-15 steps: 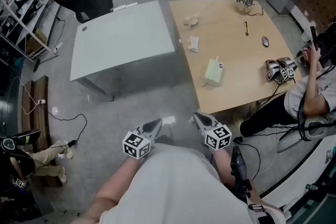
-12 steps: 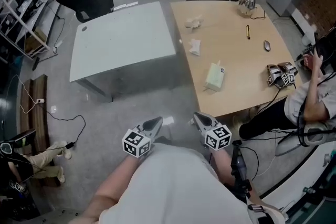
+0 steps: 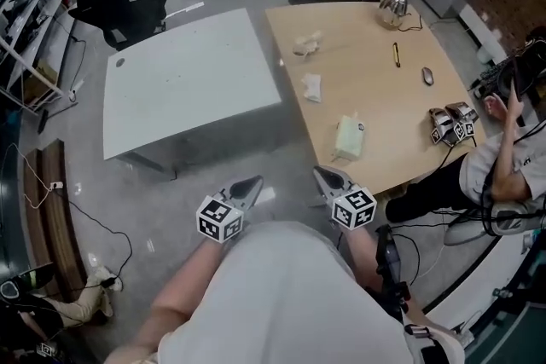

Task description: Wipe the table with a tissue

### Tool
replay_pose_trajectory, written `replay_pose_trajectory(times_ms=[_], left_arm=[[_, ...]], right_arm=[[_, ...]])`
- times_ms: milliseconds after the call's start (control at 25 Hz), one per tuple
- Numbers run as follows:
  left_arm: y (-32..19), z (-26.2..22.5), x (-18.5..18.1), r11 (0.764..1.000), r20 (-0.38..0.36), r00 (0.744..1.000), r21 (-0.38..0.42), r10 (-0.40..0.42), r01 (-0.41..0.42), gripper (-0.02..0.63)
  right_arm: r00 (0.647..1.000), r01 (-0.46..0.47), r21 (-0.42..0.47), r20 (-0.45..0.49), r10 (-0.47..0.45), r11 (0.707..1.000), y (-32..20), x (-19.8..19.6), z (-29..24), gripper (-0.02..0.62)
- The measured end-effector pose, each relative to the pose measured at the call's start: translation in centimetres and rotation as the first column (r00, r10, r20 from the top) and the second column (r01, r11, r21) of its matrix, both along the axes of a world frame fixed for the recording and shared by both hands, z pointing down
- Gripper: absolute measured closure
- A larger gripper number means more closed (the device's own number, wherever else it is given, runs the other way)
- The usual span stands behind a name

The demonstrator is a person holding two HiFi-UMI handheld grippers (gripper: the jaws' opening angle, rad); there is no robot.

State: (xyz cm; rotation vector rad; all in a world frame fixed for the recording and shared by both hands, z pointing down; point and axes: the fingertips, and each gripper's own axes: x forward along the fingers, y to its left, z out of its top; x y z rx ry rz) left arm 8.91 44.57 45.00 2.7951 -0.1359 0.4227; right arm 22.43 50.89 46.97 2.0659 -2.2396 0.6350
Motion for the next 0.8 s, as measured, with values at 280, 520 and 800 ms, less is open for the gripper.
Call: replay_pose_trajectory(times_ms=[280,520,800], left_arm=[[-4.3,-0.1,0.9,0.999,-0.012,0.998,0.003,0.053,-0.053,0.601],[-7.0,0.0,0.4,1.0,-0.027,0.999,-0.01,0.024,-0.025,0.6],[-10.0,1.3,-0.5,0.999,0.002,1.0,-0.03,-0.022,0.022,0.6]], right_arm=[[0.997,-0.072,-0.028,-0.024,0.072,0.997,-3.9,1.4,0.3,0.575],[0.998,-0.053,-0.056,-0.033,0.051,0.997,-6.5,1.2,0.7,0.575],[0.998,-0.044,-0.092,-0.041,0.04,0.995,-10.4,2.3,1.3,0.575]])
